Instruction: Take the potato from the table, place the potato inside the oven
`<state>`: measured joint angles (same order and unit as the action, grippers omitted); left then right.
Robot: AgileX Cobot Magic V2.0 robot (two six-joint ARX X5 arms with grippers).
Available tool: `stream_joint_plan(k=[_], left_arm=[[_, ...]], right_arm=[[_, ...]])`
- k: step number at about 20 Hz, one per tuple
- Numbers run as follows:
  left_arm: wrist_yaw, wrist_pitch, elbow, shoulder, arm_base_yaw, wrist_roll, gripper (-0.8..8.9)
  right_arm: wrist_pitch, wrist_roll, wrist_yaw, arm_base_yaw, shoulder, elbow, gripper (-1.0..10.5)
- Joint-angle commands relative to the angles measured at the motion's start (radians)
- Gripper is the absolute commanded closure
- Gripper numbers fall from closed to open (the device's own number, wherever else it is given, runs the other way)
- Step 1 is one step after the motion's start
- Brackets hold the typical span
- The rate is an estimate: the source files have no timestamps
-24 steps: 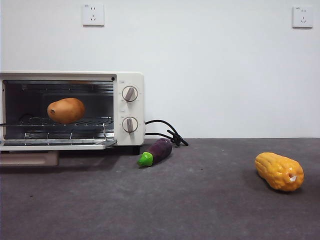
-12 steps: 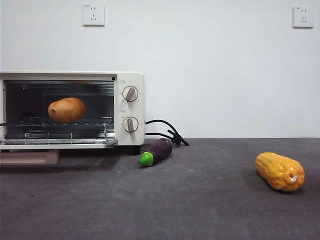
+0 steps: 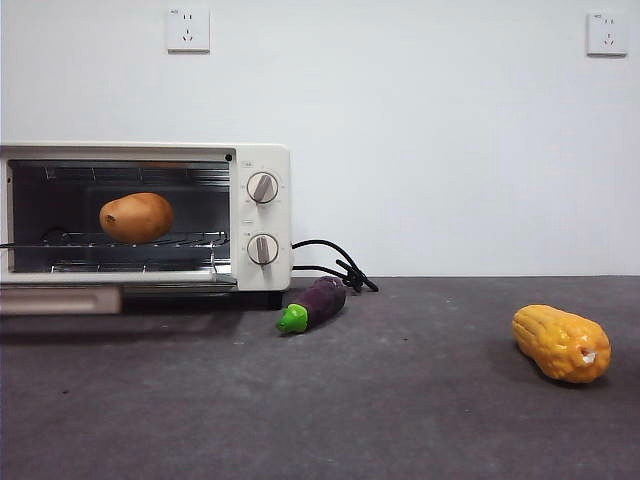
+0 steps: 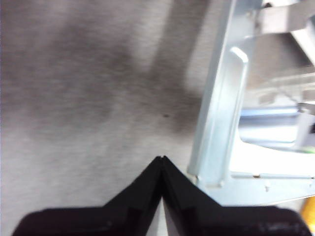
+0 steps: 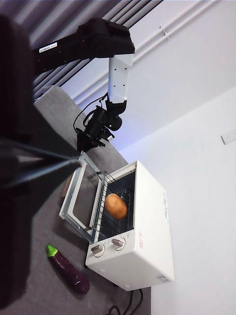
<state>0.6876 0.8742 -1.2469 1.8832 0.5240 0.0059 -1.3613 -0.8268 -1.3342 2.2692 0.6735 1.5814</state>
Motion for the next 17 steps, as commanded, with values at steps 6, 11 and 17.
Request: stream_joint_plan(k=[6,11,17], left_arm=[[0.161,0.016,0.007,0.005,-0.014,-0.003,8.21],[0.185,0.016,0.007,0.004,-0.014,-0.006,8.20],[0.235,0.017,-0.019,0.003,-0.014,-0.007,8.20]], right_arm=[[-0.021,0.001,-0.001,0.000,0.000,-0.009,9.5],[-0.021,0.011,-0.001,0.000,0.000,-0.009,9.5],[-0.021,0.012,-0.001,0.000,0.000,-0.009,9.5]])
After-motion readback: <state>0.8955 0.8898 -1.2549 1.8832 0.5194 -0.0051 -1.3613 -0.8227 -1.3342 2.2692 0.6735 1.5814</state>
